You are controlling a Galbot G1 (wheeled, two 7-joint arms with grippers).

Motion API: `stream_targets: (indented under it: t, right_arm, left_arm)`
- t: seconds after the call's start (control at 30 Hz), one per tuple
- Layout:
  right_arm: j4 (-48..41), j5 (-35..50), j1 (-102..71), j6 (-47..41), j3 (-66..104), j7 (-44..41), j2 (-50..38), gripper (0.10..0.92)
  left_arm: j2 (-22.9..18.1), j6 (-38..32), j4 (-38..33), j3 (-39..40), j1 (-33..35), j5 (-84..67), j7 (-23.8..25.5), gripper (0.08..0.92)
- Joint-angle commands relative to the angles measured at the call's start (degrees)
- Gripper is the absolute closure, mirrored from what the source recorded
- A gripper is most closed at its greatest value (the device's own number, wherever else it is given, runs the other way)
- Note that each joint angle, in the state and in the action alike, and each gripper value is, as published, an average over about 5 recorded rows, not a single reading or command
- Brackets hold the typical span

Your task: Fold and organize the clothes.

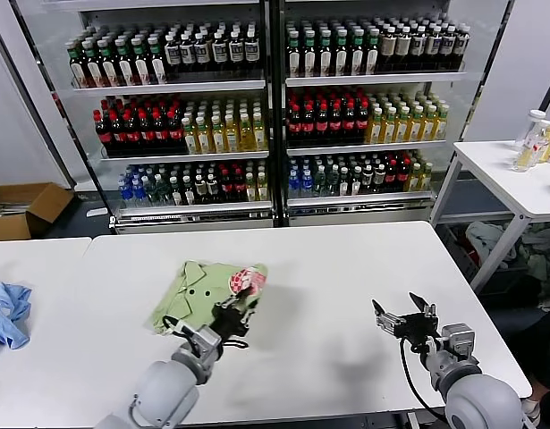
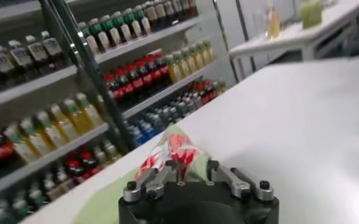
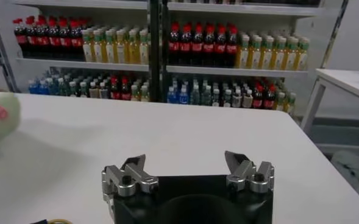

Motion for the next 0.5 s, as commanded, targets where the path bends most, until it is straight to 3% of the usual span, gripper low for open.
stream_targets:
  t: [0.03,0.23,0.37,0.5]
  right_arm:
    - [-0.24,-0.26,1.08,0.03,-1.16,-0.14,0.10,0.202]
    - [-0.77,1.47,4.31,0.84,-6.16,-0.16,1.45,0.203]
    - [-2.71,3.26,9.40,1.52,-13.07,1.45,4.93,0.202]
    - [-7.45,3.37,16.14,2.31,-22.03,4.33,10.82,0.203]
  left_arm:
    - [-6.23,-2.58,-0.23,5.42,-2.34,-19.44,-6.06,0.630]
    - [-5.80,-2.55,-8.08,-1.37,2.60,-32.47,-6.02,0.457]
    - [-4.61,-4.71,-11.46,-8.40,7.88,-30.25,-7.12,0.344]
    - [-3.75,-8.01,-10.26,-16.93,12.40,-24.44,-9.17,0.236]
